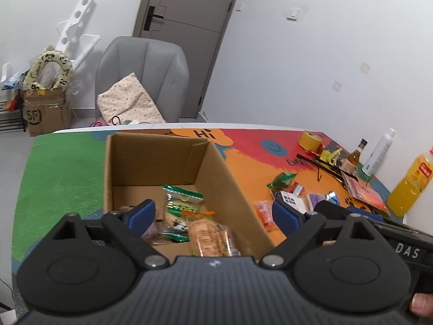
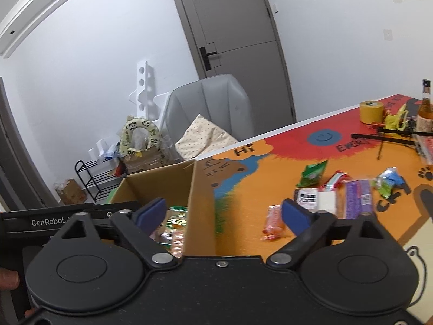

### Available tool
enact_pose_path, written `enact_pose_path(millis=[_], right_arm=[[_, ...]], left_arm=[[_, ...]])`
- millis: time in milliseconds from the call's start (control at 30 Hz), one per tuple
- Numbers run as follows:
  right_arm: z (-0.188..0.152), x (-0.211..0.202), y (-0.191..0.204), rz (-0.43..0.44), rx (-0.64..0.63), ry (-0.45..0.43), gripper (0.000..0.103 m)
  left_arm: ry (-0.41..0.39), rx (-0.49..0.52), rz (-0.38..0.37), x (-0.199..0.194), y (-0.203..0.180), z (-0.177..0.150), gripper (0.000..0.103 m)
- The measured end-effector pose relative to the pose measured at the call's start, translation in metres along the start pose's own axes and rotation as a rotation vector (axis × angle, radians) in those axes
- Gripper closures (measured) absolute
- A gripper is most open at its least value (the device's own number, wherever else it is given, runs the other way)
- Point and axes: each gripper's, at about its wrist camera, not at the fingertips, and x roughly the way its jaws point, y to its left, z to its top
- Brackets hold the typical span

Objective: Organize snacks
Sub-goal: 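Move both tools back over the snacks on the table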

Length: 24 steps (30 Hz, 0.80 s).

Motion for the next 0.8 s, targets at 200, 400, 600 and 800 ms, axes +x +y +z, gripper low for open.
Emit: enact_pose_path(millis=[200,400,600,800], right_arm=[[-0.001,-0.008,-0.018,-0.033,0.026,0.007,0.0],[-0.003,-0.015,-0.036,-0.061,0.056,0.014,0.0],[-0.003,-0.023,-0.051,-0.093,0.071,0.011,0.0],[-0.005,-0.029,-0.068,-0.124,0.092,0.011,0.0]], left_arm=[[0.029,0.014,-0.019,0.004,-0.012,-0.001,0.01],[0.058,0.038,-0.049,0.009,-0.027,-0.004,0.01],[0.084,0.061,-0.079,0.016,-0.042,-0.006,0.01],[0.095,0.089,-0.108,0.025,-0.059,-0.005,0.01]])
